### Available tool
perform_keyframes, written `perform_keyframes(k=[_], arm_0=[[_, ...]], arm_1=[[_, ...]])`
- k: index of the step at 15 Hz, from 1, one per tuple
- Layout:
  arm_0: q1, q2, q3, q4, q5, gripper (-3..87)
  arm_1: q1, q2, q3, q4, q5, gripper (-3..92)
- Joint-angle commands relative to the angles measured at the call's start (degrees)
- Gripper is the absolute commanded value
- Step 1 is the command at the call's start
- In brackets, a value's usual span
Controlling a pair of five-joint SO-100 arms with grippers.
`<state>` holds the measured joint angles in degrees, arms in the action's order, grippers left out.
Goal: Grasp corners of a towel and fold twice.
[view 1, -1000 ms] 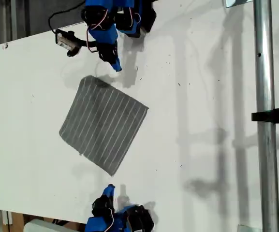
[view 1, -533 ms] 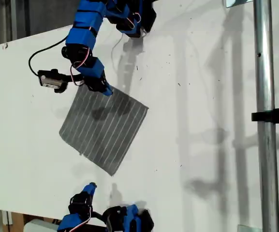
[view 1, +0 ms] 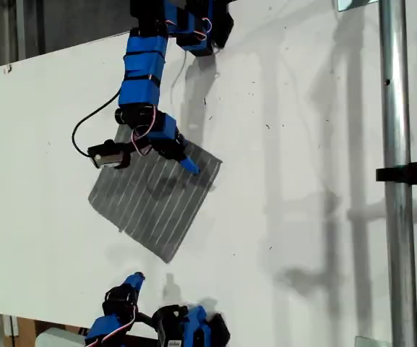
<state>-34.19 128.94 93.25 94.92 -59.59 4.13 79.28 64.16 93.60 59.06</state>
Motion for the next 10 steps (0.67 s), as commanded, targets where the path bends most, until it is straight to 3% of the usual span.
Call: perform_keyframes(k=[1,7,10], arm_0=[[-0.79,0.26,0.18,-0.79,0.18,-2.9],[-1.14,2.72,4.66,-1.32,-0.35,-2.9],[-1.93,3.52,5.54,-1.41,-0.26,-2.9]], arm_1=[[-0.70,-3.25,-1.67,-1.76,-2.11,40.2],[0.70,-23.47,-0.18,-12.13,-4.22,36.7],[2.02,-27.60,-0.53,-14.15,-4.75,27.9]])
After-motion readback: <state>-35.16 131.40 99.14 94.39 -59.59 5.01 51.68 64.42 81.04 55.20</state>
